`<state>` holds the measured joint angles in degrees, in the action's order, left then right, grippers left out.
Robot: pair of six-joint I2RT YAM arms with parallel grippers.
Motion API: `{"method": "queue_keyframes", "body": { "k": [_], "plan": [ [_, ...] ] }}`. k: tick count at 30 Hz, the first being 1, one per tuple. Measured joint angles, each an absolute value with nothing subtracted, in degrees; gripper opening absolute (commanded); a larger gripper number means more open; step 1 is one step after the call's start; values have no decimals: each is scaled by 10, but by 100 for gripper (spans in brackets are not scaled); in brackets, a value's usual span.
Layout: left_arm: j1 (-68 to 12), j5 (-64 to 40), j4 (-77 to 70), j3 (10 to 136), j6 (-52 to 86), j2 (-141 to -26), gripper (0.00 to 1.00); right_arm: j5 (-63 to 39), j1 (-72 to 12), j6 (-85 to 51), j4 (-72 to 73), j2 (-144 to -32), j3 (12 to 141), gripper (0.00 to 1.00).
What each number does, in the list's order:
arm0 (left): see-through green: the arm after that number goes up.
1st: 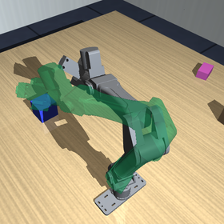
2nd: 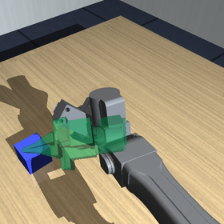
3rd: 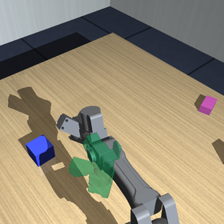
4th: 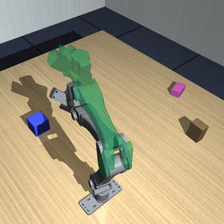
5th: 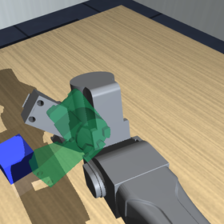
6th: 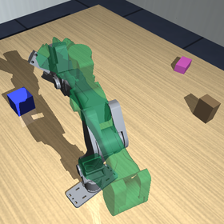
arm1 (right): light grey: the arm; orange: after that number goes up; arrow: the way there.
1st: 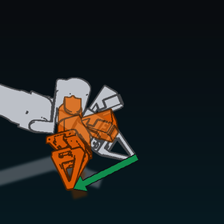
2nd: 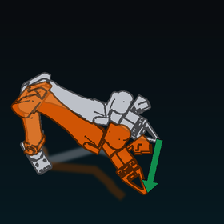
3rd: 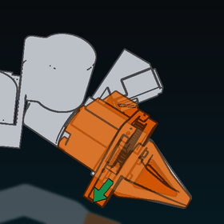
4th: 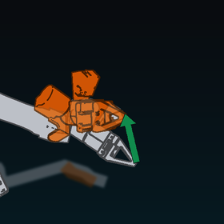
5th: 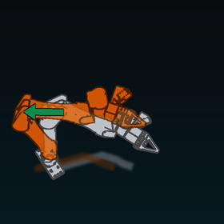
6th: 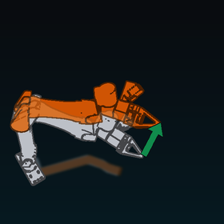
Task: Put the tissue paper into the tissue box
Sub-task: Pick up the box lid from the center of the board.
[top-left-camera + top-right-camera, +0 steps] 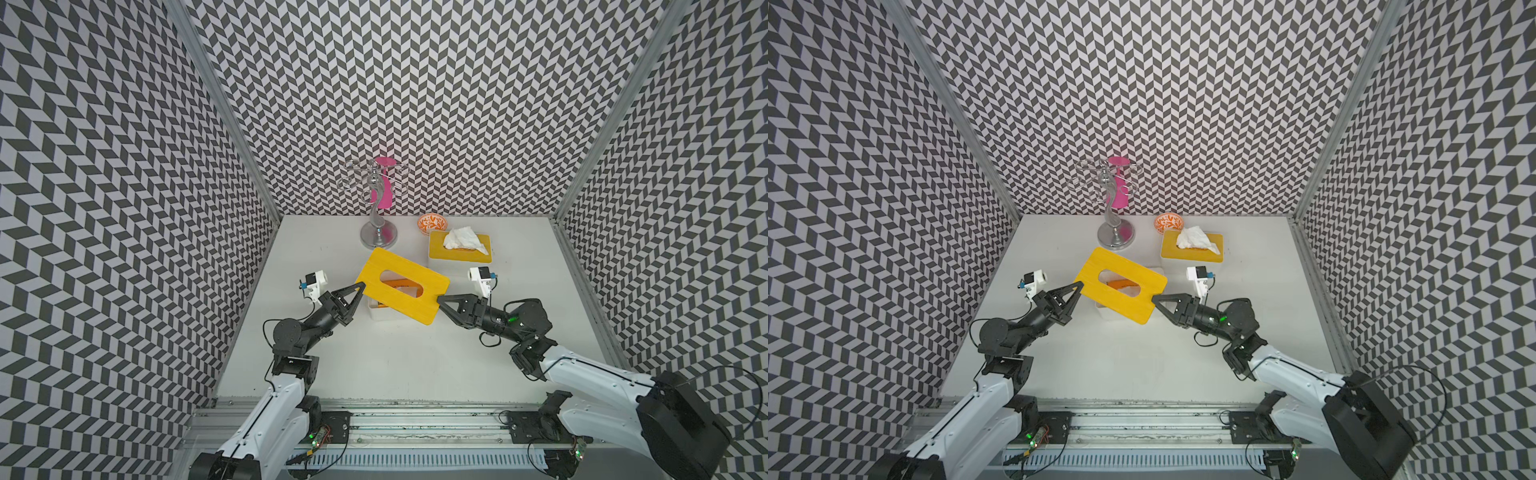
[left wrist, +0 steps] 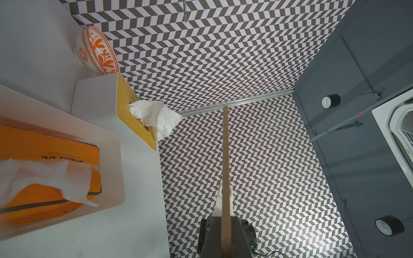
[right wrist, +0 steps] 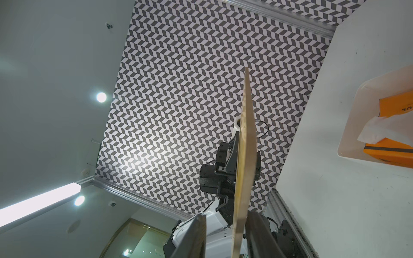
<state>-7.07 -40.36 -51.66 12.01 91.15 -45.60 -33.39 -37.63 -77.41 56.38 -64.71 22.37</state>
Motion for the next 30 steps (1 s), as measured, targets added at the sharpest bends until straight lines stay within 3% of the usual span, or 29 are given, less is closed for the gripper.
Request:
{"method": "queue_keyframes", "body": {
  "k": [30],
  "plan": [
    [-71,-395,-508,117,905,-450,0,-220,-428,-800,576,-676,223,15]
  ]
}}
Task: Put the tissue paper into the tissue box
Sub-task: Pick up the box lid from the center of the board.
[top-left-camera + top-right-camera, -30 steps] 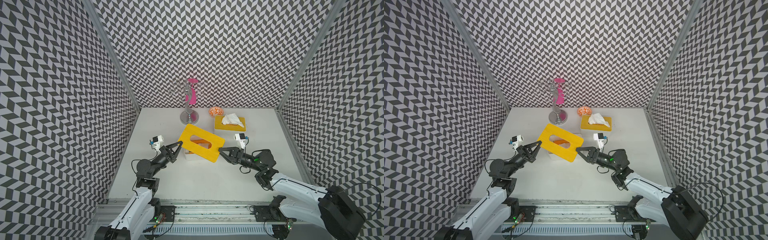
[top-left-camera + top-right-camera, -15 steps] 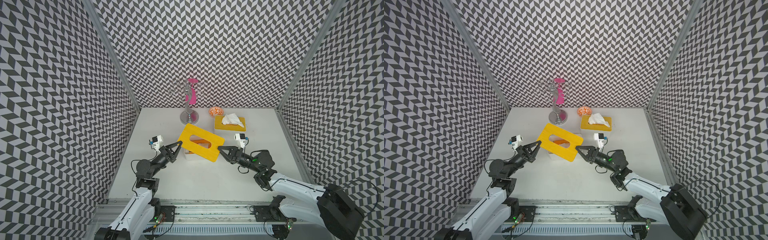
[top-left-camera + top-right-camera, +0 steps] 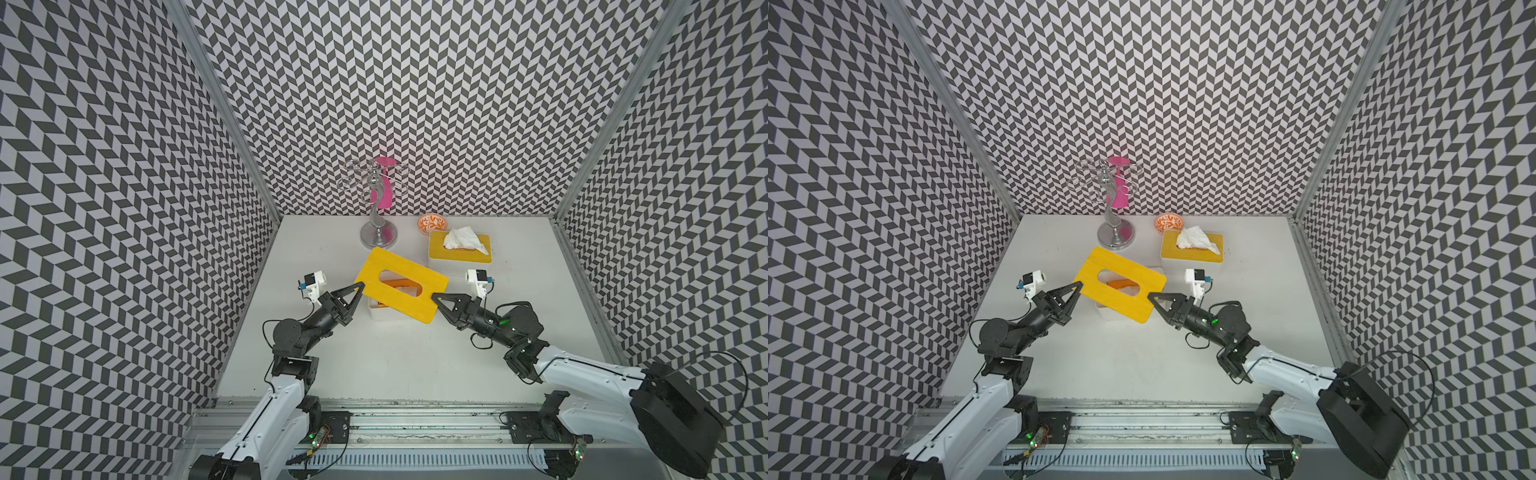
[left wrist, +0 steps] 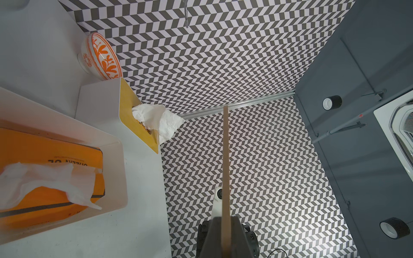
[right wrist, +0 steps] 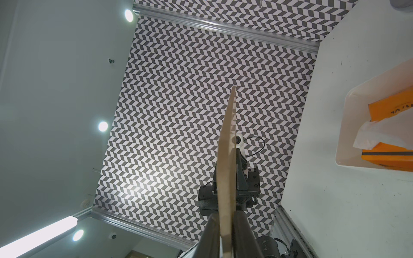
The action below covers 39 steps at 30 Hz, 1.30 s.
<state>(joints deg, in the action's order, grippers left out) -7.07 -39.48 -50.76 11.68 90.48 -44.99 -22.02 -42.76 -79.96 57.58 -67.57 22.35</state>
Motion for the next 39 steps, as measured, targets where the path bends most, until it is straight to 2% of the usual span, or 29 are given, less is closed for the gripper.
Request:
{"method": "queue_keyframes", "body": {
  "k": [6,11,17,21,28,32,39],
  "plan": [
    [-71,-392,-507,113,904,-451,0,-208,-436,-798,577,-684,224,9],
    [-68,-390,-501,114,885,-457,2,-201,-436,-795,575,-696,224,0],
    [-67,-389,-452,126,832,-458,23,-199,-434,-790,569,-702,224,0],
    [-63,-393,-383,158,757,-462,42,-217,-413,-774,552,-692,224,0],
    [-56,-375,-214,238,591,-484,78,-217,-344,-720,448,-566,215,0],
    [-56,-345,-131,278,503,-511,86,-211,-307,-672,360,-482,214,0],
    [-62,-278,-27,318,408,-575,83,-241,-235,-604,221,-395,214,0]
  ]
}}
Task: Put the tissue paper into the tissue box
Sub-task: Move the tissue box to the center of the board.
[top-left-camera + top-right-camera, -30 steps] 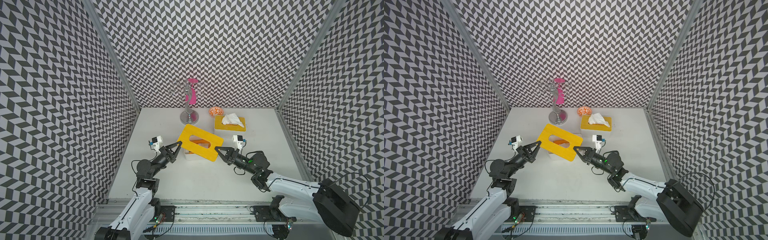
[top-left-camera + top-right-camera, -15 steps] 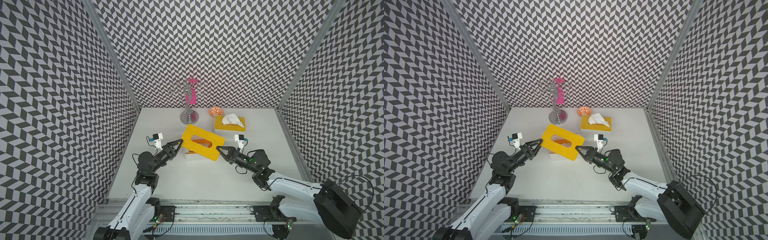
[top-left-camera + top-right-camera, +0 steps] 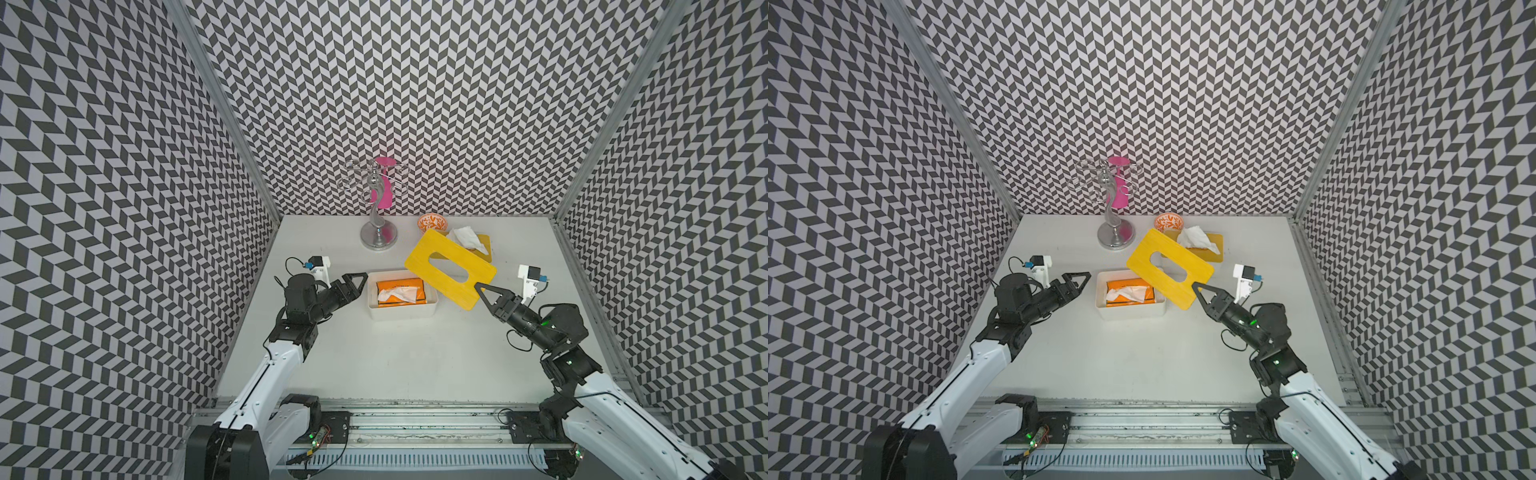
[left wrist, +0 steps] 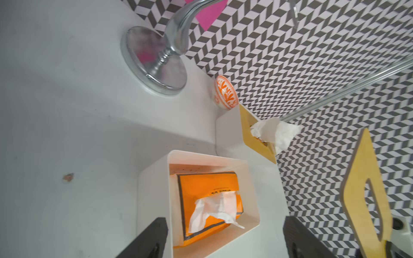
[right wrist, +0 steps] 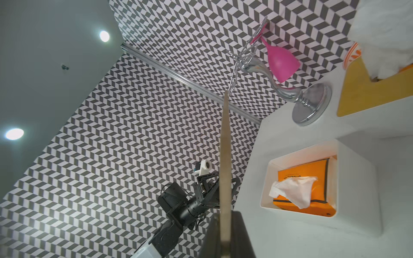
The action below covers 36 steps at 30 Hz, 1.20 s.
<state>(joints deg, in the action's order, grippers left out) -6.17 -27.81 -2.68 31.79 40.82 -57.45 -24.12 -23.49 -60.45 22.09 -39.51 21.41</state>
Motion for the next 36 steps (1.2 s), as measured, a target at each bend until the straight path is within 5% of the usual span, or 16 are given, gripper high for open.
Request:
{"method": "queue_keyframes", "body": {
  "k": [15,36],
  "plan": [
    [-134,-150,23,347,339,-680,59,-314,-204,-602,176,-343,140,0],
    [-155,-118,13,385,307,-788,22,-336,-193,-606,175,-330,134,0]
  ]
}}
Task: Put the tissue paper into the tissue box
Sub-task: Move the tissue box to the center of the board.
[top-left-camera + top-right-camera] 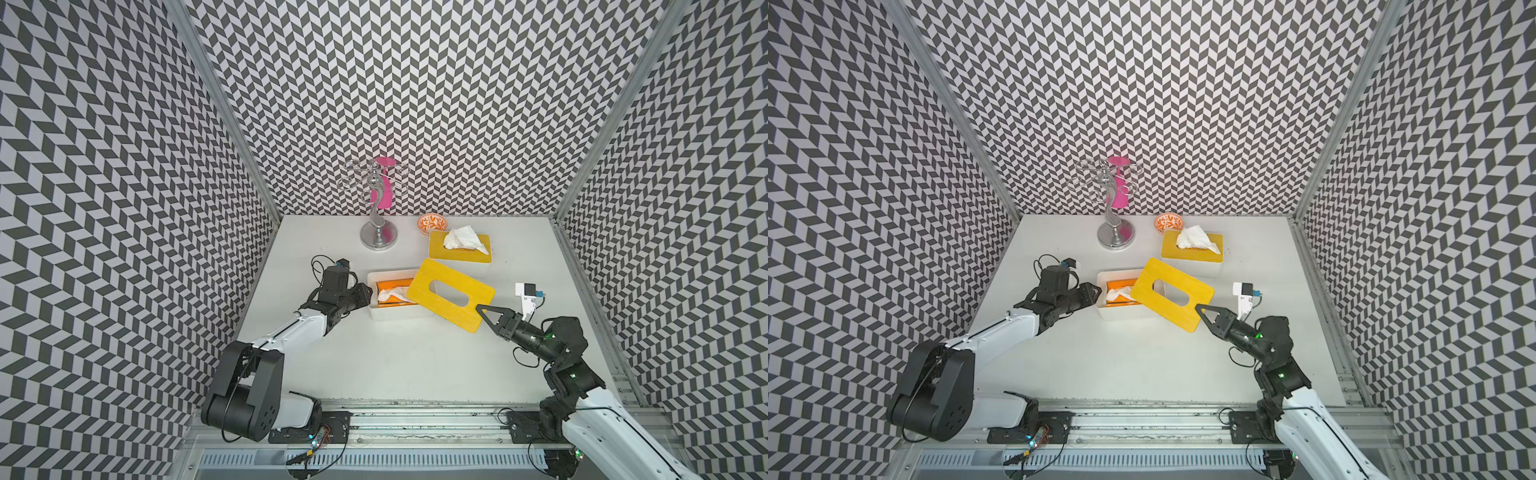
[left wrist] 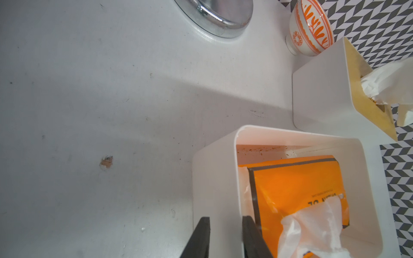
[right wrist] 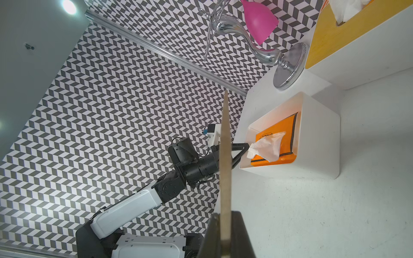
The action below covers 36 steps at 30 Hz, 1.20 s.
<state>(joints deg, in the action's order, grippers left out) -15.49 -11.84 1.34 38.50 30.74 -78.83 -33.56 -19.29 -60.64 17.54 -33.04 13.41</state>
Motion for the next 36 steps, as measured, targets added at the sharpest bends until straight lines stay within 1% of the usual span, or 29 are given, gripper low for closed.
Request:
{"method": "queue_keyframes", "body": {
  "k": [3,8,16,25,28,32,36],
  "plan": [
    [-161,-114,14,386,302,-788,16,-341,-193,-604,175,-332,134,0],
    [-181,-85,20,387,291,-781,10,-351,-192,-598,166,-346,134,0],
    [-221,-32,61,374,279,-743,9,-371,-192,-595,160,-352,134,0],
    [-248,-12,99,322,284,-655,10,-416,-190,-595,168,-372,134,0],
    [-255,-11,111,316,286,-640,15,-442,-190,-593,173,-401,134,0],
    [-258,-11,113,315,293,-631,30,-471,-190,-596,194,-439,129,0],
    [-259,-10,115,315,296,-611,44,-483,-192,-610,227,-450,105,0]
  ]
}}
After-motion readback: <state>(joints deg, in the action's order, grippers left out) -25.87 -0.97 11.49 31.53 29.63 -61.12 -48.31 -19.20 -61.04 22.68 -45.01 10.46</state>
